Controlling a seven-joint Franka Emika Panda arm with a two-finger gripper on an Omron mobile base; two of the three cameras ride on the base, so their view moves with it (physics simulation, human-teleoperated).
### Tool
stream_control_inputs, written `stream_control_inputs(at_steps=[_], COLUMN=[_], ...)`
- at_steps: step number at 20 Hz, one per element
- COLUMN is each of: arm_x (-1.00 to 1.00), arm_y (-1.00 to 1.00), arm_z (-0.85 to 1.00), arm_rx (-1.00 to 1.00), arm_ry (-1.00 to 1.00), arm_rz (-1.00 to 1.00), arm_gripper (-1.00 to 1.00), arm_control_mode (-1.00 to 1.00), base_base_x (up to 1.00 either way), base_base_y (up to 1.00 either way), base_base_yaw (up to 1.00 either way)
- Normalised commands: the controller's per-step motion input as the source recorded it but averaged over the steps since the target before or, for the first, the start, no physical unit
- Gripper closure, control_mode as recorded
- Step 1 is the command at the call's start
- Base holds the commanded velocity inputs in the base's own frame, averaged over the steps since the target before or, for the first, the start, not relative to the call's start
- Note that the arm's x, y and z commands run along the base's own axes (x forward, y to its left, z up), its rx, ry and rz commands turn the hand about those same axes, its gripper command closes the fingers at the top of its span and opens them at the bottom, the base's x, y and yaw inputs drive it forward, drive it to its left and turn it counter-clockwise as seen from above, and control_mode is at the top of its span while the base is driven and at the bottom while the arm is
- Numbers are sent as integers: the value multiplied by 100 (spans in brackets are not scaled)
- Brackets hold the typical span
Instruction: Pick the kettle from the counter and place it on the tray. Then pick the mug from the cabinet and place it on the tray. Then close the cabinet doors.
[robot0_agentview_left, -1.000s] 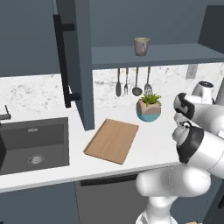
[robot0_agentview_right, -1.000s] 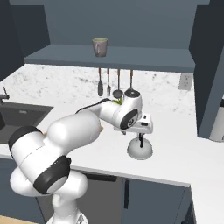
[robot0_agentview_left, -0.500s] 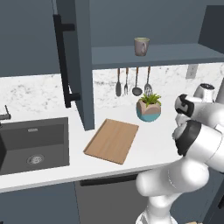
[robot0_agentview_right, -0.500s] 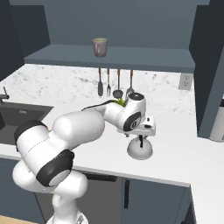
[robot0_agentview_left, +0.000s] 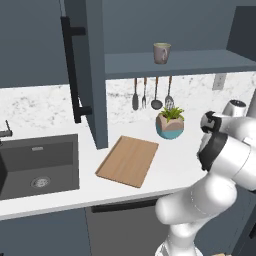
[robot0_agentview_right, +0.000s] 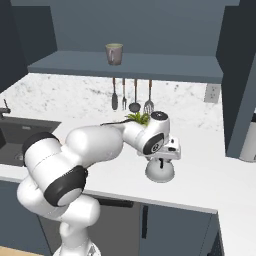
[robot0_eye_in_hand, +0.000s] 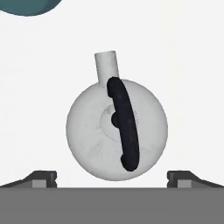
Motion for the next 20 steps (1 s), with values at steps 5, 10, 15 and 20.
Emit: stream_control_inputs(at_steps=[5, 10, 15, 20], arm_x=[4, 10, 5, 1], arm_y=[-7, 0, 0, 0], arm_z=[-18, -24, -20, -19], arm_rx=[0, 0, 0, 0], arm_ry=[0, 0, 0, 0], arm_rz=[0, 0, 0, 0], arm_gripper=[-100, -100, -100, 100], arm_control_mode=[-100, -100, -100, -100], base_base_x=[0, 0, 0, 0], base_base_y=[0, 0, 0, 0], base_base_yaw=[0, 0, 0, 0])
